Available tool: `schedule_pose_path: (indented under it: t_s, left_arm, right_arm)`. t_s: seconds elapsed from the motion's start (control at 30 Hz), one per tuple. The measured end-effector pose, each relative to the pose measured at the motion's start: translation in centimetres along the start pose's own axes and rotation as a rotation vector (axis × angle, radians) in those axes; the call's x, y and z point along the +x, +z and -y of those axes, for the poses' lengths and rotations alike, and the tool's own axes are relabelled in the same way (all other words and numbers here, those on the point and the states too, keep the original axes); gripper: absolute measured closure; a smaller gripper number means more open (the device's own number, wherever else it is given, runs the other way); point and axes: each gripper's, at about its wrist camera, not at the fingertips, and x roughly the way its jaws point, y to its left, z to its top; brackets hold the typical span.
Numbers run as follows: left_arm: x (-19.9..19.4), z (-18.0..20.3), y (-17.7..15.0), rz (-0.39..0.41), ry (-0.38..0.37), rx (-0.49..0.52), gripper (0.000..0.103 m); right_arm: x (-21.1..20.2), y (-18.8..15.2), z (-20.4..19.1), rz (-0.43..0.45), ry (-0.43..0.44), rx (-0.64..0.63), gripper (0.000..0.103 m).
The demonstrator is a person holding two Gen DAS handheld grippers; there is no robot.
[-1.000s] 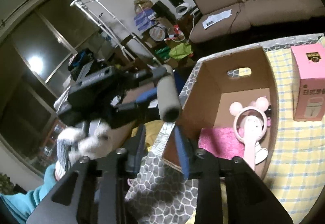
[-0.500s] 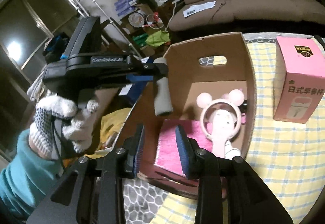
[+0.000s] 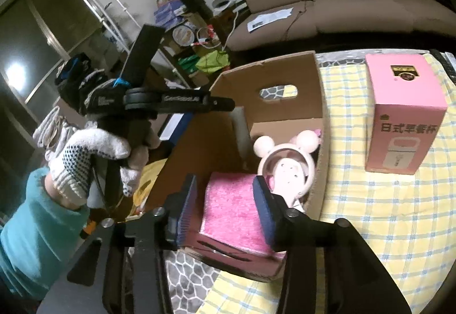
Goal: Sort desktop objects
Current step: 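Open the left gripper and move both grippers to the pink boxed cup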
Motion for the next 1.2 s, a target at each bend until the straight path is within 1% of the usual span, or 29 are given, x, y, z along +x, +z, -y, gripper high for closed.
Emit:
schedule_pose_path:
  t_s: [0.1, 0.17, 0.2, 0.27, 0.3, 0.33, 0.4, 0.43, 0.47, 0.5, 0.53, 0.57, 0.6, 0.63, 0.77, 0.83, 0.9, 1.1, 1.13, 1.17, 1.2]
  left_arm:
    - [-0.7, 0.1, 0.0, 0.01, -0.036, -0.018, 0.046]
    - [-1.3, 0.2, -0.1, 0.02, -0.059, -0.037, 0.044]
    - [-1.7, 0.4, -0.1, 0.028, -0.083, -0.045, 0.044]
    - [-2.4, 1.0, -0.2, 0.039, -0.113, -0.048, 0.038]
    - [-2.7, 1.4, -0.2, 0.044, -0.124, -0.046, 0.036]
    - [-2.9, 1.8, -0.2, 0.049, -0.135, -0.043, 0.032]
    - [-3.3, 3.1, -0.4, 0.054, -0.158, -0.031, 0.026]
    - [-3.4, 3.6, -0.5, 0.055, -0.166, -0.025, 0.022]
    - [-3.5, 4.3, -0.5, 0.055, -0.183, -0.019, 0.022]
    - [-3.5, 4.8, -0.5, 0.05, -0.203, -0.015, 0.021]
    - [-3.5, 5.3, -0.4, 0.043, -0.217, -0.012, 0.017]
    - [-3.5, 5.7, -0.2, 0.04, -0.224, -0.011, 0.006]
    - [-3.5, 6.3, -0.1, 0.041, -0.233, -0.008, 0.003]
    - [-3.5, 6.9, 0.1, 0.041, -0.247, -0.002, 0.002]
    - [-3.2, 9.1, 0.4, 0.036, -0.263, 0.015, 0.002]
    - [-2.6, 10.3, 0.5, 0.027, -0.283, 0.01, 0.002]
    - [-1.9, 11.3, 0.7, 0.015, -0.308, -0.001, 0.002]
    - [0.2, 14.6, 1.9, 0.01, -0.338, -0.011, 0.003]
    - [0.6, 15.2, 2.2, 0.008, -0.339, -0.007, 0.004]
    - [1.0, 15.7, 2.4, 0.005, -0.338, -0.002, 0.005]
    - [1.3, 16.0, 2.6, 0.005, -0.337, 0.002, 0.007]
  right_arm:
    - [-1.0, 0.1, 0.5, 0.024, -0.009, 0.011, 0.057]
    - [-1.9, 0.4, 0.8, 0.044, -0.018, 0.018, 0.051]
    - [-2.5, 0.5, 1.0, 0.06, -0.026, 0.023, 0.045]
    - [-3.3, 0.8, 1.4, 0.078, -0.036, 0.03, 0.04]
    - [-3.8, 0.9, 1.6, 0.089, -0.045, 0.034, 0.034]
    - [-4.4, 1.1, 2.1, 0.104, -0.063, 0.04, 0.024]
    - [-5.2, 1.4, 2.8, 0.122, -0.089, 0.051, 0.016]
    - [-5.7, 1.6, 3.3, 0.132, -0.105, 0.058, 0.015]
    - [-6.1, 1.8, 3.8, 0.14, -0.121, 0.066, 0.013]
    - [-6.5, 1.9, 4.3, 0.149, -0.137, 0.073, 0.008]
    - [-7.1, 2.1, 5.0, 0.159, -0.153, 0.084, 0.0]
    - [-7.4, 2.2, 5.5, 0.167, -0.159, 0.093, 0.0]
    - [-7.8, 2.3, 6.1, 0.174, -0.167, 0.102, 0.0]
    - [-8.2, 2.4, 6.8, 0.178, -0.179, 0.112, 0.0]
    - [-9.0, 3.0, 8.8, 0.176, -0.233, 0.13, 0.0]
    - [-9.2, 3.4, 10.2, 0.165, -0.268, 0.138, 0.0]
    - [-9.5, 3.8, 11.6, 0.163, -0.282, 0.148, 0.0]
    - [-9.0, 4.9, 15.0, 0.145, -0.322, 0.193, 0.001]
    - [-8.8, 5.0, 15.5, 0.142, -0.328, 0.201, 0.001]
    - [-8.5, 5.2, 16.0, 0.14, -0.326, 0.21, 0.002]
    - [-8.3, 5.2, 16.6, 0.136, -0.321, 0.221, 0.006]
